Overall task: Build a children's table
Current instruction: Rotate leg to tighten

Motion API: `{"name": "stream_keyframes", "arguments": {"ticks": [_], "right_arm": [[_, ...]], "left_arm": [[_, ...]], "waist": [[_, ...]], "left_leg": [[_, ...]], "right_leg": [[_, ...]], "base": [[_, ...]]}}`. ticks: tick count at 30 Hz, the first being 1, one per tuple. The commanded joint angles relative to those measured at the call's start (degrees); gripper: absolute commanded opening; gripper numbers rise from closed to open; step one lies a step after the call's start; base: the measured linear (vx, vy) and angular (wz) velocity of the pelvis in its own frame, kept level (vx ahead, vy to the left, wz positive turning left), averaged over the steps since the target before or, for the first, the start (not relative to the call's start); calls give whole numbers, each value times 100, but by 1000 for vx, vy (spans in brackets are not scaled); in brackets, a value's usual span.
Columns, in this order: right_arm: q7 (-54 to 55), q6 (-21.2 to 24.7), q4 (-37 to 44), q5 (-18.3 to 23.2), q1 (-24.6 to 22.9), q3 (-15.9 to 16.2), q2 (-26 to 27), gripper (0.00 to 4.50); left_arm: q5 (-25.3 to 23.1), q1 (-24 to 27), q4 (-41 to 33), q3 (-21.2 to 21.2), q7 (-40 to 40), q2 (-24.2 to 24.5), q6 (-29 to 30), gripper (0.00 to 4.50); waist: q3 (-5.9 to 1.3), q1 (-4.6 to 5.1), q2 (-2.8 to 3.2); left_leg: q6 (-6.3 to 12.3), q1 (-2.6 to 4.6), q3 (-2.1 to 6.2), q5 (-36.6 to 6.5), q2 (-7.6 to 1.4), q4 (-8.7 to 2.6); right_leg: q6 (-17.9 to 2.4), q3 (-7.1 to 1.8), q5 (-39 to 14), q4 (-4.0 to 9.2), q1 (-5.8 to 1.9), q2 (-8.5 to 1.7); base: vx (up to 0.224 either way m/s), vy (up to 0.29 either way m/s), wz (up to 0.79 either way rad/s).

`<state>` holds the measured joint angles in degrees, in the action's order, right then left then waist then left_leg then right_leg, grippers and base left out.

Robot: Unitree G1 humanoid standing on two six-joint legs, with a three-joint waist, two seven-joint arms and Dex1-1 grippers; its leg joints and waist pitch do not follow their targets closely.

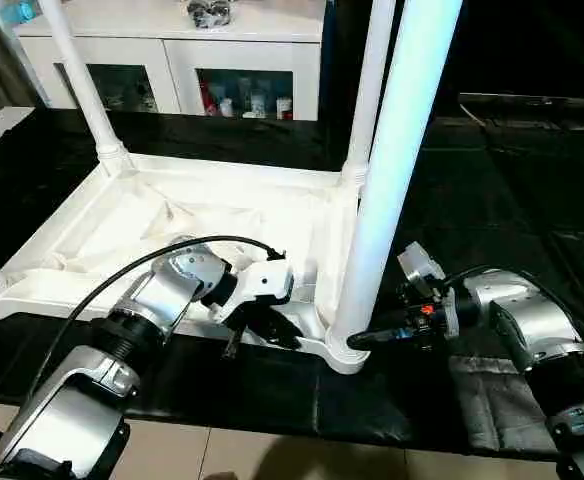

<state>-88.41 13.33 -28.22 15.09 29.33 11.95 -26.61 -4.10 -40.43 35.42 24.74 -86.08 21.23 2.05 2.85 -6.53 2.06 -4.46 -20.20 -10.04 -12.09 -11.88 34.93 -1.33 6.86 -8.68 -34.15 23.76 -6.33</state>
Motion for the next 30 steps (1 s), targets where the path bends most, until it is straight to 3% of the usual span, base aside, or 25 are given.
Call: {"name": "stream_keyframes", "arguments": {"ticks": [1,6,11,13,14,15,17,23,25,28,29,30], "right_arm": [[-46,70,24,-17,41,86,24,205],[15,229,267,134,-151,39,77,205],[541,527,575,347,-470,-161,337,204],[729,603,619,334,-566,-173,414,204],[918,641,667,324,-692,-186,506,204],[997,659,692,318,-743,-190,544,204],[1219,641,759,306,-847,-228,663,204],[2066,667,684,174,-886,-453,1066,204],[2674,631,548,40,-846,-555,1332,204],[3122,603,440,-74,-796,-615,1530,204],[3598,629,298,-171,-705,-693,1711,204],[3667,633,284,-185,-694,-701,1736,204]], "left_arm": [[5,66,-195,199,-163,-71,-56,0],[-7,39,-123,76,227,-221,233,0],[-37,-89,84,-108,848,-502,575,0],[-29,-138,136,-176,1041,-600,715,0],[-18,-199,182,-253,1265,-716,879,0],[-3,-225,199,-290,1354,-767,953,0],[13,-280,232,-361,1562,-873,1105,0],[6,-401,384,-532,2093,-1086,1363,0],[9,-480,462,-647,2347,-1228,1528,0],[7,-519,473,-713,2520,-1317,1675,0],[2,-541,484,-763,2660,-1379,1771,0],[3,-539,478,-769,2669,-1380,1781,0]], "waist": [[-435,29,-123],[-433,23,-102],[-402,18,-107],[-384,37,-117],[-343,63,-86],[-343,65,-93],[-347,93,-110],[-343,253,-98],[-334,307,-83],[-340,384,-82],[-341,455,-69],[-344,477,-60]], "left_leg": [[489,-28,-10,-546,-131,-395],[485,-18,-11,-571,-133,-395],[404,39,-27,-864,-132,-421],[372,14,-16,-963,-116,-434],[291,51,-15,-1214,-101,-444],[264,77,-9,-1284,-96,-444],[233,59,15,-1323,-79,-452],[248,1,48,-1381,-37,-458],[244,29,43,-1462,-26,-445],[240,-9,67,-1453,-14,-453],[241,-44,89,-1479,-25,-473],[238,-34,92,-1508,-24,-474]], "right_leg": [[-1157,-292,-1521,342,-382,-242],[-1173,-292,-1515,346,-378,-239],[-1119,-301,-1845,420,-341,-229],[-1013,-281,-2114,446,-363,-231],[-811,-263,-2650,541,-337,-230],[-762,-258,-2804,565,-329,-242],[-634,-243,-3031,589,-352,-254],[-441,-174,-3220,655,-366,-230],[-425,-155,-3299,690,-331,-226],[-381,-120,-3318,699,-364,-230],[-377,-103,-3249,692,-393,-232],[-387,-97,-3236,696,-381,-229]], "base": [[0,0,0],[0,0,0],[0,0,0],[0,0,0],[0,0,0],[0,0,0],[0,0,0],[0,0,0],[0,0,0],[0,0,0],[0,0,0],[0,0,0]]}}
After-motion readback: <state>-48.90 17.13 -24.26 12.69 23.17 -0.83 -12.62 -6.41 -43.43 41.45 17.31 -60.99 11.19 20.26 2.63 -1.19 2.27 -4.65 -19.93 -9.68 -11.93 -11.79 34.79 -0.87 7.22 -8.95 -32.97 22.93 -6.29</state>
